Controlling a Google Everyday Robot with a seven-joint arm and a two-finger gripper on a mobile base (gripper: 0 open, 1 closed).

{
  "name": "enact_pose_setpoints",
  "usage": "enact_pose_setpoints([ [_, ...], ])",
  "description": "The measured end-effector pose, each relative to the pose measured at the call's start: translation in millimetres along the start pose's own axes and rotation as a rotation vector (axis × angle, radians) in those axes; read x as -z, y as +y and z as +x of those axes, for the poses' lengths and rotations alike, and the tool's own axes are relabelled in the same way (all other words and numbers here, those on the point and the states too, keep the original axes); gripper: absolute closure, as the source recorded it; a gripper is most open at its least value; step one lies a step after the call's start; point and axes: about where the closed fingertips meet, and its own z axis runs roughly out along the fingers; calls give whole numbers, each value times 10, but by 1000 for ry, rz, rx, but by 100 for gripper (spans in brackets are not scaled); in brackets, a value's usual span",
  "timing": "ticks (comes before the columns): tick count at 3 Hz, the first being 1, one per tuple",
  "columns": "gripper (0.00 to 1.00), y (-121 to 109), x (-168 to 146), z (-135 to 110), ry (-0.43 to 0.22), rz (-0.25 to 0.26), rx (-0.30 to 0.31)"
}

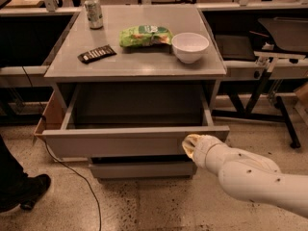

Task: Close top drawer

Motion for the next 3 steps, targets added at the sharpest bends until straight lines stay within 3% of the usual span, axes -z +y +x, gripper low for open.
enact_pose_setpoints([
  [1,100,82,-226,-37,3,0,-10],
  [3,100,-10,-641,-257,0,26,-18],
])
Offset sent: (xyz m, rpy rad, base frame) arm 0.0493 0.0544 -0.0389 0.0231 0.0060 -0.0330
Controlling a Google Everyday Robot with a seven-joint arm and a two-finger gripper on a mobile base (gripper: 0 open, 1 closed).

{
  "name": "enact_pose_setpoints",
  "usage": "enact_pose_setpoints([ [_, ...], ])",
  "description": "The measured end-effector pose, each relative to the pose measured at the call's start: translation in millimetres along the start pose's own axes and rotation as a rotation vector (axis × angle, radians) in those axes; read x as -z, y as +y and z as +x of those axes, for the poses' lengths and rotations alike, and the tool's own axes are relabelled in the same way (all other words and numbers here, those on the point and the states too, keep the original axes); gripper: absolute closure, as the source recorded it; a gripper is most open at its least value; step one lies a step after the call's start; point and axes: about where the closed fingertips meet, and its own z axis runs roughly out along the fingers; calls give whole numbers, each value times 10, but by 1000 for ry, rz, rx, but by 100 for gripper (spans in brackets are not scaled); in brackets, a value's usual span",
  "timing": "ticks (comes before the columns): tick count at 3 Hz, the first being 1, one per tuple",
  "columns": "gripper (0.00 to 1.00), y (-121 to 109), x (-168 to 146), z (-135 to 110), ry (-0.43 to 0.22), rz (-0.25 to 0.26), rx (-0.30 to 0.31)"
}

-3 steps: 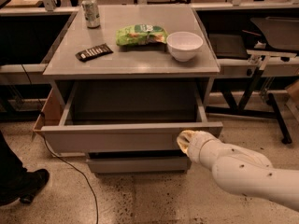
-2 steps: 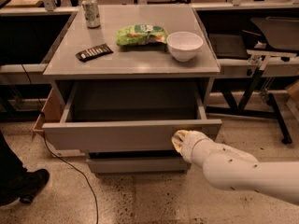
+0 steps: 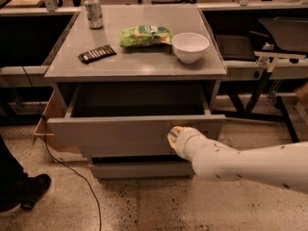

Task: Close top drawer

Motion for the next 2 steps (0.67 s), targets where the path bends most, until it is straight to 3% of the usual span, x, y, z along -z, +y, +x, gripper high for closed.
enact_pose_setpoints([
  [1,100,-103,-158,-69,10,12,4],
  [2,100,-362,-462,-142,34,37,-9],
])
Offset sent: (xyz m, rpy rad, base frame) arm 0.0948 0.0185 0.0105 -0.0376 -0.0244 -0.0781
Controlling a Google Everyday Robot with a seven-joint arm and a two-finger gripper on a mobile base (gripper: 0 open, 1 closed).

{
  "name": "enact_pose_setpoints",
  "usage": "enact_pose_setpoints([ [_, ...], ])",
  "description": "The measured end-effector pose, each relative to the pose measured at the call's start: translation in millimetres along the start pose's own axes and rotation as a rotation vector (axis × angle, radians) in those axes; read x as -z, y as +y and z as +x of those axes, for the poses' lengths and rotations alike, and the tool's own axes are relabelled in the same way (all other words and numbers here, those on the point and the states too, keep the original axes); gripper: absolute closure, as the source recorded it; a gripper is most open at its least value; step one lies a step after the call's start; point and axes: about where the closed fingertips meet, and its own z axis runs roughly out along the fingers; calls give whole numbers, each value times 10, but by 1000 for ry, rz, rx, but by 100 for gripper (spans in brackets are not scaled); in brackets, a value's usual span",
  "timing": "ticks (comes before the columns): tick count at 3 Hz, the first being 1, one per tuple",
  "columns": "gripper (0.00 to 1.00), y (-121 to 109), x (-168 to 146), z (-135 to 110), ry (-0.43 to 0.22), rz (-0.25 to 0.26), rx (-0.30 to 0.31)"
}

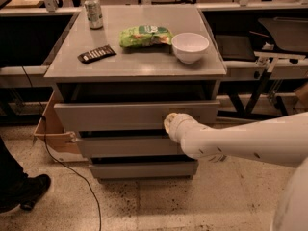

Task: Close top drawer

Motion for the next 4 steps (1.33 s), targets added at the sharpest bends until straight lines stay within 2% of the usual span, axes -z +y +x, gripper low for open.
enact_pose_setpoints([
  [1,100,0,0,1,0,0,0],
  [3,100,-160,-14,222,53,82,-36],
  [4,100,-218,-82,265,60,100,-43],
])
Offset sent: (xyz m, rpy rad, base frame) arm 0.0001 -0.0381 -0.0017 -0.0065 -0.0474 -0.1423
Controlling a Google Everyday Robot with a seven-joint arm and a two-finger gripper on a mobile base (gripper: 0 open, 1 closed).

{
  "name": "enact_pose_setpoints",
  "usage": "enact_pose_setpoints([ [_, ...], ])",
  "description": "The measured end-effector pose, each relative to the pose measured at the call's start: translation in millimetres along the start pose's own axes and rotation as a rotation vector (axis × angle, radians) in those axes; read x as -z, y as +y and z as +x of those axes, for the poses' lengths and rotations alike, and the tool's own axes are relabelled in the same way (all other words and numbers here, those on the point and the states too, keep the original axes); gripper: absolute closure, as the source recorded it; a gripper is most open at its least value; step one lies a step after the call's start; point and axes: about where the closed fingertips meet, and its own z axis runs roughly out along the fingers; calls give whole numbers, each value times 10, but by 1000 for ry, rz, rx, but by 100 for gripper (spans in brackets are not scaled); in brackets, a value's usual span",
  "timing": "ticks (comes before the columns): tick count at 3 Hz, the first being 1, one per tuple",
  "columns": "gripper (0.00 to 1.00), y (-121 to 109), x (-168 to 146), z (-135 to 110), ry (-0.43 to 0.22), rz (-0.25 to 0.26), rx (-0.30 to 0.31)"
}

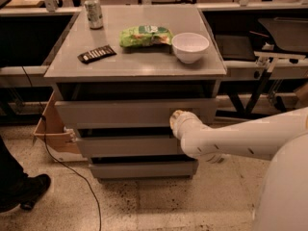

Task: Close top drawer

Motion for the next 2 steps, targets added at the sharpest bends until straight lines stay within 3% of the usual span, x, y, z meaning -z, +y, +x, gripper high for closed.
enact_pose_setpoints([
  [2,100,-167,-147,25,-2,51,-2],
])
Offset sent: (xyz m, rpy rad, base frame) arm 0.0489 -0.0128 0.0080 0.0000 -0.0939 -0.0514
